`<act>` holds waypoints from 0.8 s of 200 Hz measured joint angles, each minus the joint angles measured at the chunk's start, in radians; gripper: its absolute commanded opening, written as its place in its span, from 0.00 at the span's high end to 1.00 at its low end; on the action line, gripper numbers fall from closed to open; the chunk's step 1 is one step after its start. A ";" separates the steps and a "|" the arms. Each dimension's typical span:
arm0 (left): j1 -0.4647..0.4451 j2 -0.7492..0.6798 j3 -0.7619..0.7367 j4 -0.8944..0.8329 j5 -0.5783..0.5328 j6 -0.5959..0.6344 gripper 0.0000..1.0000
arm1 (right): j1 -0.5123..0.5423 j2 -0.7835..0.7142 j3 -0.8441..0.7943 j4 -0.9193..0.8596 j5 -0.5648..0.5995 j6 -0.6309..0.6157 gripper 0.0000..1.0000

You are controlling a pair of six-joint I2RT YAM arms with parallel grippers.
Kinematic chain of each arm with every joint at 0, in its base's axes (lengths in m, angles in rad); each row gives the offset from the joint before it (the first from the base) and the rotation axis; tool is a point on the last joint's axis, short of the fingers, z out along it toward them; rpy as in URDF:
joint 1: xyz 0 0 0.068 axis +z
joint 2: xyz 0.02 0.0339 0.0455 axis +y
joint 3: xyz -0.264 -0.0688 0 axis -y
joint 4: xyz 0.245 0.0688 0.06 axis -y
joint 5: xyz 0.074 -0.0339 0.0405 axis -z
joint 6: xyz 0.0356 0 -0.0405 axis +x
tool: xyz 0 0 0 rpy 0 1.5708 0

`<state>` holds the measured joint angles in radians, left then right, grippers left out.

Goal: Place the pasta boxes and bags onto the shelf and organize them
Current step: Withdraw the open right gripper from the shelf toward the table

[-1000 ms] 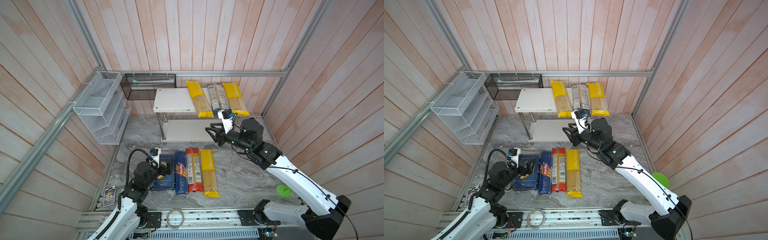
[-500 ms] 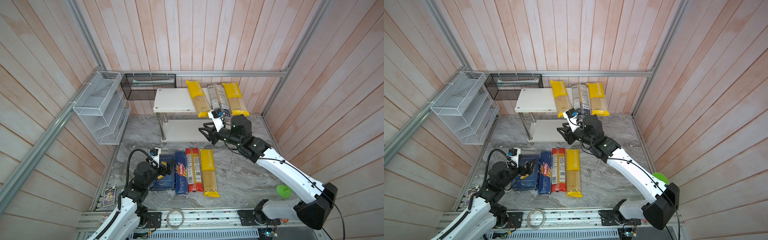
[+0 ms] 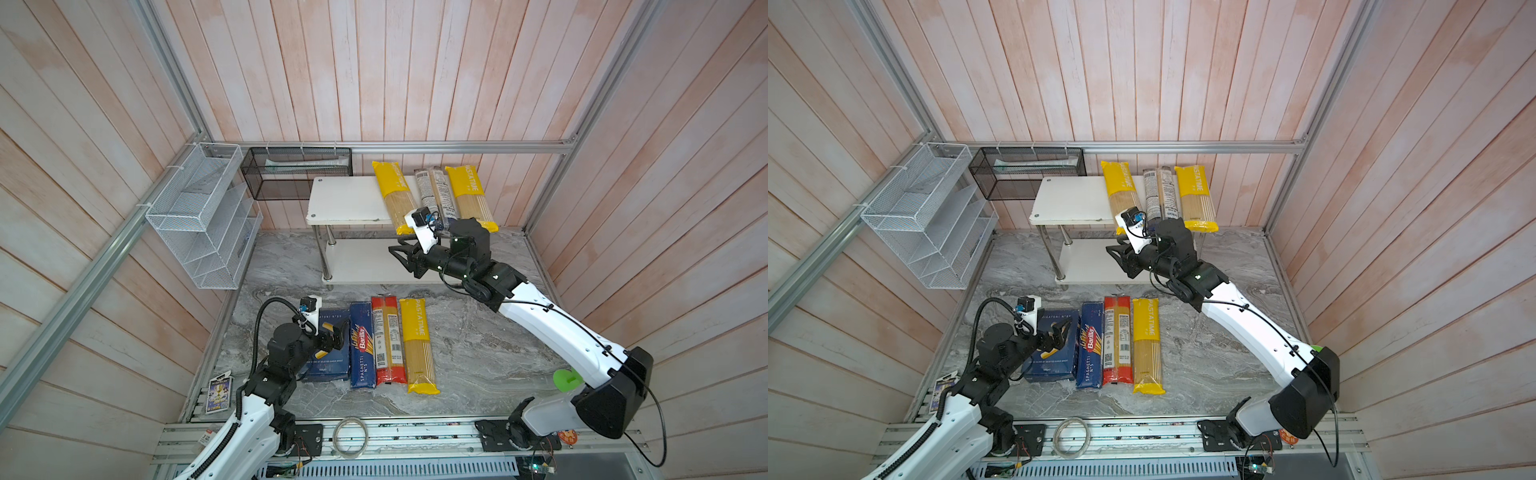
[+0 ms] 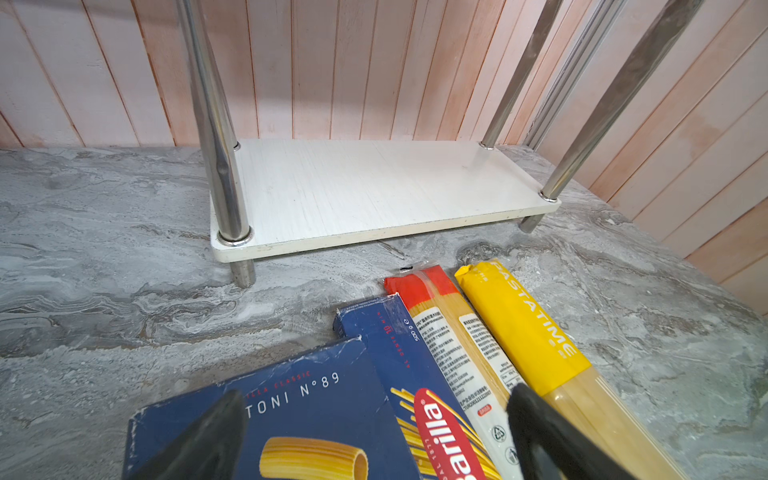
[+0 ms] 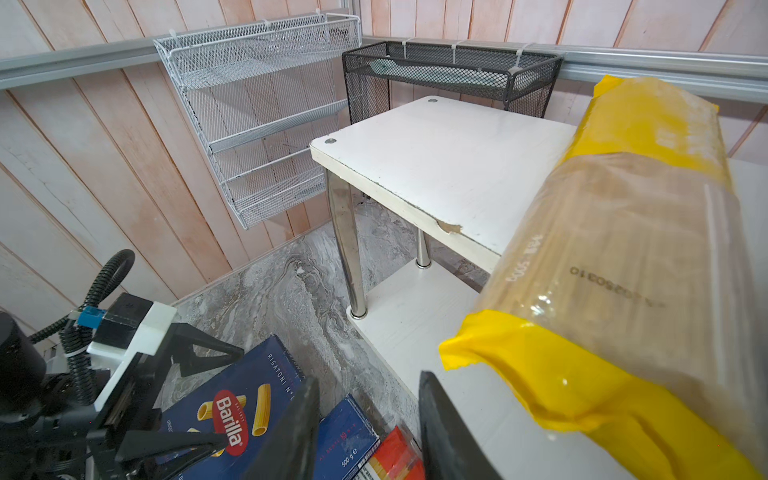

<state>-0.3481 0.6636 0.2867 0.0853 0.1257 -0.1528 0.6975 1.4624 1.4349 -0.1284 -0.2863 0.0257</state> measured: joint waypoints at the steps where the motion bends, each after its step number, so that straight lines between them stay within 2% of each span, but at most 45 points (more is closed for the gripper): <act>1: 0.000 0.000 0.000 0.000 0.000 0.000 0.00 | 0.000 0.002 0.002 0.000 0.000 0.000 0.60; 160: 0.000 -0.013 0.000 0.000 0.000 0.000 0.00 | 0.000 0.229 0.226 0.003 -0.071 -0.002 0.60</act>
<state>-0.3481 0.6510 0.2867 0.0853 0.1257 -0.1524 0.6971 1.6909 1.6608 -0.1257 -0.3569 0.0242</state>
